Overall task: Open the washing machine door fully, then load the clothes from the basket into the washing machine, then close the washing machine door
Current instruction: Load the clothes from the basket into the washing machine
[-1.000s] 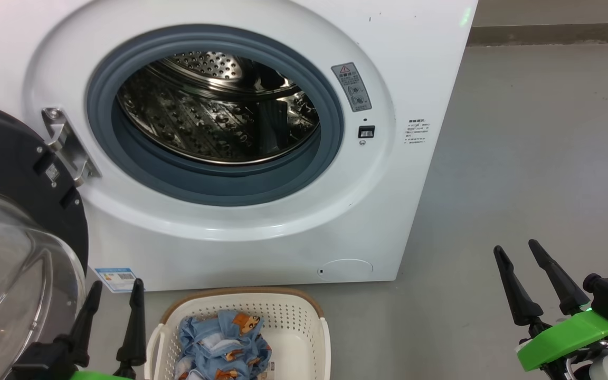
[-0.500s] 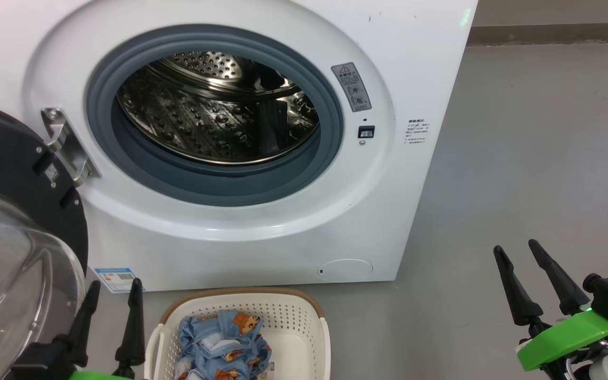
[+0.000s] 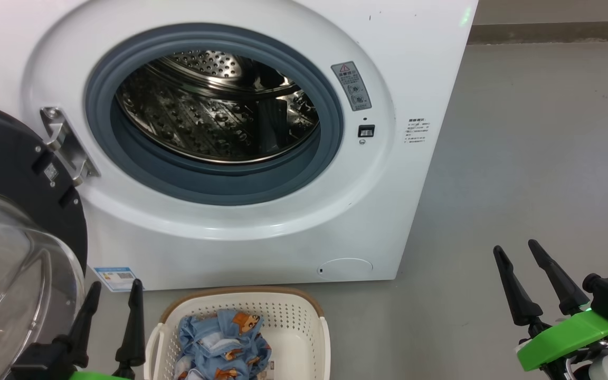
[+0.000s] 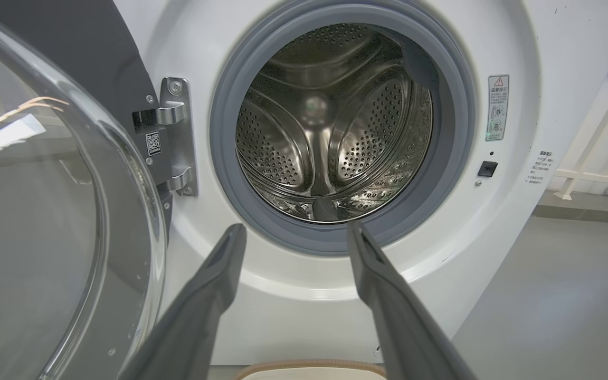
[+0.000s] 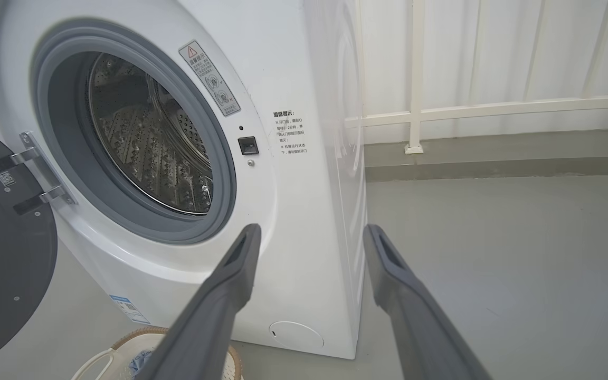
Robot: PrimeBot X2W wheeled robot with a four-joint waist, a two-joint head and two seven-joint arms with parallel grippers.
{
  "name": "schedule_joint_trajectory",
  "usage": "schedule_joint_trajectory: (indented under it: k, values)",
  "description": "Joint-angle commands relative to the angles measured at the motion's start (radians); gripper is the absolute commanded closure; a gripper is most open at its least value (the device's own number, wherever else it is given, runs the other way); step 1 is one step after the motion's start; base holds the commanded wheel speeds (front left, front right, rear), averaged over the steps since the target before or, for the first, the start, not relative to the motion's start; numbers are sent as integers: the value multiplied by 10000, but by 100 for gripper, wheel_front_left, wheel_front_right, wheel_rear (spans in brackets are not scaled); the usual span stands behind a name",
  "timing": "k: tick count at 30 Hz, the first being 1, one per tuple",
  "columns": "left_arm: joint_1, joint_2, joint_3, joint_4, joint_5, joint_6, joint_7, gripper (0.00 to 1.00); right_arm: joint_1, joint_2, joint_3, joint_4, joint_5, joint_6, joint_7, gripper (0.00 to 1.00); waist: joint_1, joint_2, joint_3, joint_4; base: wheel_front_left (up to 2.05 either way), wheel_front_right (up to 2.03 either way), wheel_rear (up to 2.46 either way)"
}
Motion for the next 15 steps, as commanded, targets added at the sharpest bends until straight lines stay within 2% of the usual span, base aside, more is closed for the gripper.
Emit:
schedule_joint_trajectory:
  k: [1,15]
  values:
    - [-250,129,377,-200,67,-120,-120,0,-146,-198,184,-229,23,16,-120,0,0,0,8,-5,0,0,0]
    - [-500,185,317,-80,107,-162,-120,0,-308,-176,205,-302,1,16,-120,0,0,0,592,-126,0,0,0]
